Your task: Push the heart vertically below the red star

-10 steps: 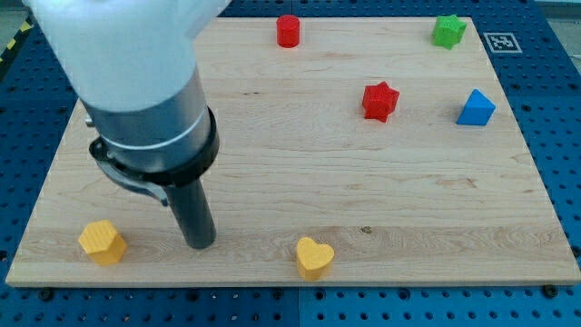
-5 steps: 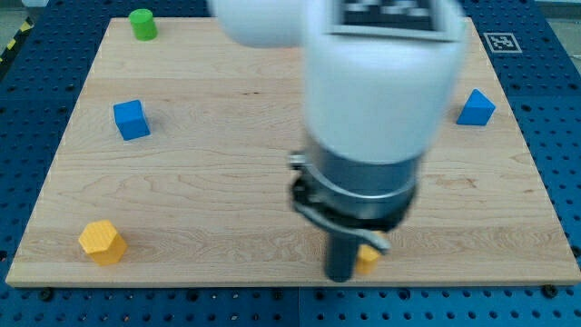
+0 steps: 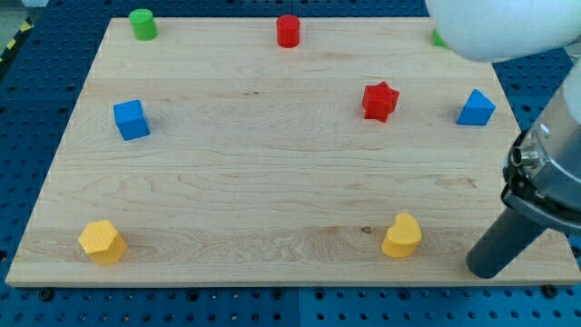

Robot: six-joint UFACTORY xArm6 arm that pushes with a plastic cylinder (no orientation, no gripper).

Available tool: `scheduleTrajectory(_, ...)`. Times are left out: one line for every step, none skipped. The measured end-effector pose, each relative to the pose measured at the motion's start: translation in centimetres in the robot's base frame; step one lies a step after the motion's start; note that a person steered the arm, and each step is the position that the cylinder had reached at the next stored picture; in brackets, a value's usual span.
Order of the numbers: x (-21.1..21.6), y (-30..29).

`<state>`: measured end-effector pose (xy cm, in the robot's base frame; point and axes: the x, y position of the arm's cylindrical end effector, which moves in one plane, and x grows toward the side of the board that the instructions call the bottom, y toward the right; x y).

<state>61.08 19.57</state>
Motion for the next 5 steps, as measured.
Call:
scheduleTrajectory(-2.0, -0.4)
scheduleTrajectory(-3.0, -1.9)
scheduleTrajectory(-3.0, -2.8)
scheduleTrajectory(-2.7, -3.1)
scheduleTrajectory(-2.1, -3.2)
